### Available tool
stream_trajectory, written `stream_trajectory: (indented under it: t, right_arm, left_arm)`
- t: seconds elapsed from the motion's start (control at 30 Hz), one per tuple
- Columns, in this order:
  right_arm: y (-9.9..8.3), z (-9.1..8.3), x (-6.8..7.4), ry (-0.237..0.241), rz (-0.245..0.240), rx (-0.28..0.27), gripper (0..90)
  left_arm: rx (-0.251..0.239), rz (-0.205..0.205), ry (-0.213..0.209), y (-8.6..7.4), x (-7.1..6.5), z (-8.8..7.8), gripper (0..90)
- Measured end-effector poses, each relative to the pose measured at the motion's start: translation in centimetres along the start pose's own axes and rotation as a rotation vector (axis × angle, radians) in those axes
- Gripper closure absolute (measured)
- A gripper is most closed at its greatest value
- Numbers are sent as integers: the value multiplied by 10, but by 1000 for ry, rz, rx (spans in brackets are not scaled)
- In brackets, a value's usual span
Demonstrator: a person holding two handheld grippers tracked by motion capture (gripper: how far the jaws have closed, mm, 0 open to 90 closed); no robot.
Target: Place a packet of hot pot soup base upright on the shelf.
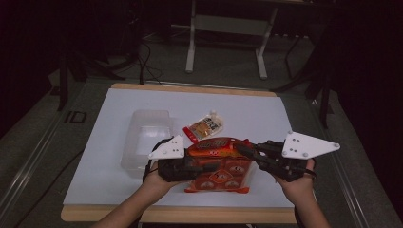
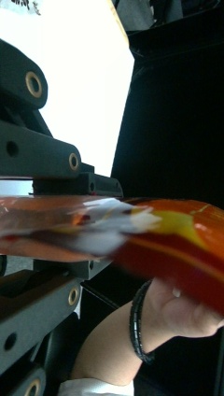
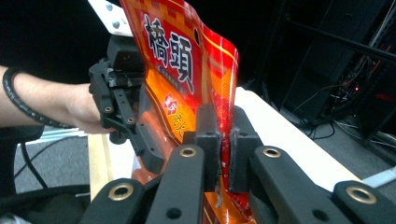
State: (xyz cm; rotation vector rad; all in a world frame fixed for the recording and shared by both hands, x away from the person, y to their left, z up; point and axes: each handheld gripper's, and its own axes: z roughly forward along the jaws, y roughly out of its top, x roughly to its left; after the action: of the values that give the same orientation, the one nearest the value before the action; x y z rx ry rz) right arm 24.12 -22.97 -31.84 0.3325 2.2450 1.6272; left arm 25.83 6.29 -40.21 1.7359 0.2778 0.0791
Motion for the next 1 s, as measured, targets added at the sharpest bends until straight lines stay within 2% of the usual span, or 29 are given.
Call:
stream_trajectory:
  t: [0.1, 0.2, 0.27, 0.33, 0.47, 0.6, 0.7, 0.8, 0.97, 1.0]
  right_arm:
    - [0, 0, 0, 1, 5, -4, 849]
    - [3, -1, 1, -13, 1, -13, 778]
    - [5, -2, 1, -28, 1, -22, 709]
    - [6, -3, 2, -60, -9, -32, 623]
    - [7, -10, 0, -102, 2, -86, 433]
    - [4, -16, -4, -151, 29, -117, 270]
    - [1, -20, -7, -166, 59, -136, 172]
    - [-3, -25, -9, -163, 79, -154, 125]
    - [-10, -27, -10, -183, 84, -134, 114]
    - [-12, -27, -10, -186, 86, -132, 112]
  left_arm:
    - [-7, 1, 6, 2, -2, -1, 716]
    - [-15, 16, 20, 4, -3, -2, 716]
    - [-27, 25, 32, 4, -5, -3, 716]
    - [-33, 16, 36, 5, -5, -5, 716]
    - [-53, 9, 48, 6, -2, -9, 716]
    - [-75, 15, 81, 10, 3, -15, 716]
    - [-92, 14, 108, 13, 8, -22, 716]
    - [-98, 23, 143, 15, 14, -29, 716]
    - [-125, 7, 190, 19, 24, -42, 716]
    - [-127, 17, 202, 20, 25, -46, 716]
